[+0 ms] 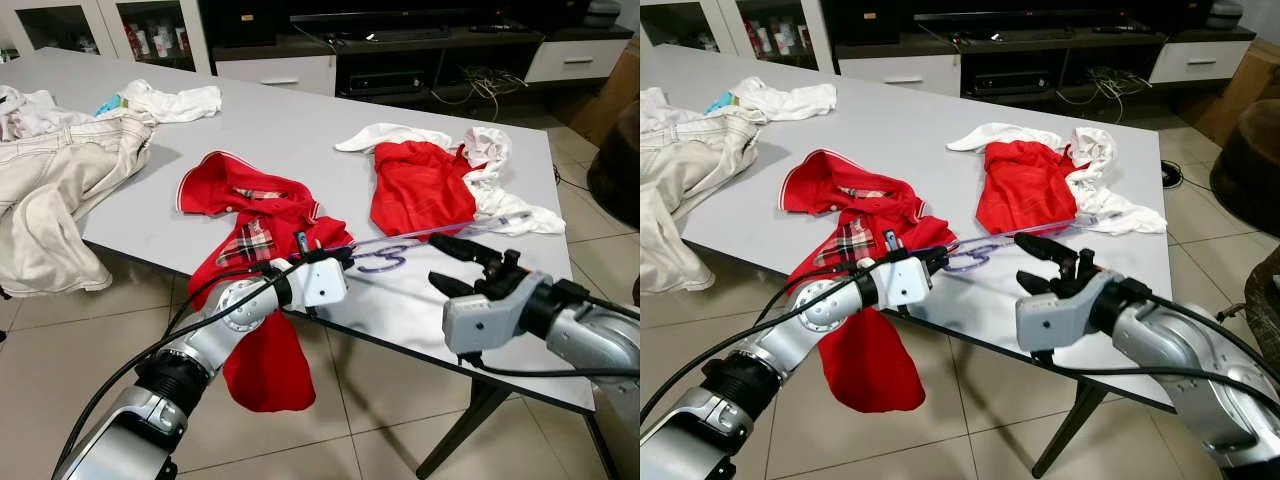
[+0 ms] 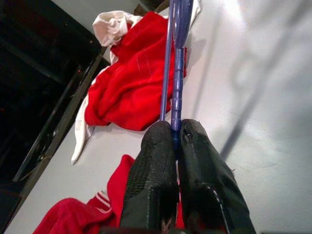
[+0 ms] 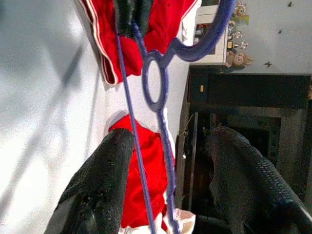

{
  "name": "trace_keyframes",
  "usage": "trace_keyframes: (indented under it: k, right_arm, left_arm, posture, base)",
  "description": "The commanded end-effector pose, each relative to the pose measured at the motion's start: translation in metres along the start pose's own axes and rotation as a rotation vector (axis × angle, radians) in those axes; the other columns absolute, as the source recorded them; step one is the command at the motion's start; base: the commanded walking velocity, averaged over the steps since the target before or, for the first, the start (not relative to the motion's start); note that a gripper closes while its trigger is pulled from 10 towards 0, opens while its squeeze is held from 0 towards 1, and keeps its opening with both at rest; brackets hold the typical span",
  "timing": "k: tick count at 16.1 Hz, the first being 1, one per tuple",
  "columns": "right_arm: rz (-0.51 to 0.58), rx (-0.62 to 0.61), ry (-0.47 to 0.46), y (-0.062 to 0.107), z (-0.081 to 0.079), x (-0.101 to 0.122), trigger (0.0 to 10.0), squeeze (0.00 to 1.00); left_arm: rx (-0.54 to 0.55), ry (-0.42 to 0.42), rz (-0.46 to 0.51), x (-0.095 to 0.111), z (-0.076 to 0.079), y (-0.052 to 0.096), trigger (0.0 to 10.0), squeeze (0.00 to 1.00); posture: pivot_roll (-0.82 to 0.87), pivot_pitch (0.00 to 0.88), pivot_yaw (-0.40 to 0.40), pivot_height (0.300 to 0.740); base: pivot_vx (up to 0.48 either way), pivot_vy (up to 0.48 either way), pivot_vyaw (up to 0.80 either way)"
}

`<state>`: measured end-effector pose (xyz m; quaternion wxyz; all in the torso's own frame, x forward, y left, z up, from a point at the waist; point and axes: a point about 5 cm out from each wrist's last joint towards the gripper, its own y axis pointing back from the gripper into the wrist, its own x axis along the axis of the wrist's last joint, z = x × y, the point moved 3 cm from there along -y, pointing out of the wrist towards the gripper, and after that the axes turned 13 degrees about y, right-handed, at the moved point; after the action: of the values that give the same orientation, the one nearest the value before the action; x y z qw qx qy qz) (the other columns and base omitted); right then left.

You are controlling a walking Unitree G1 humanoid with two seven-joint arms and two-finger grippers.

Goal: Hang hanger

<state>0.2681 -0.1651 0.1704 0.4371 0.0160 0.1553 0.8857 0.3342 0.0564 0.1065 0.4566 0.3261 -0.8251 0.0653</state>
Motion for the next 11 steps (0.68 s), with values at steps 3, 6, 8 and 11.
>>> trace_keyframes:
  k: [3, 6, 8, 11]
  right_arm:
    - [-0.016, 0.015, 0.025, -0.007, 0.0, -0.004, 10.0, 0.0]
    - [-0.042, 0.053, 0.023, -0.007, -0.009, -0.011, 10.0, 0.0]
    - [-0.052, 0.071, 0.015, -0.008, -0.014, -0.013, 10.0, 0.0]
    - [-0.059, 0.065, -0.008, -0.01, -0.013, -0.013, 3.7, 0.0]
  left_arm:
    - [-0.03, -0.034, 0.007, 0.002, 0.006, 0.0, 10.0, 0.0]
    - [-0.036, -0.043, 0.012, 0.003, 0.008, 0.001, 10.0, 0.0]
    - [-0.039, -0.05, 0.018, 0.004, 0.009, 0.0, 10.0, 0.0]
    - [-0.042, -0.056, 0.021, 0.005, 0.009, 0.0, 10.0, 0.0]
  posture:
    - [-0.14, 0.0, 0.027, 0.74]
    - [-0.14, 0.0, 0.027, 0.74]
    - [-0.14, 0.0, 0.029, 0.74]
    - [-0.14, 0.0, 0.029, 0.74]
  base:
    - [0.0, 0.0, 0.0]
    - [0.0, 0.0, 0.0]
    - [0.0, 0.0, 0.0]
    - [0.0, 0.0, 0.0]
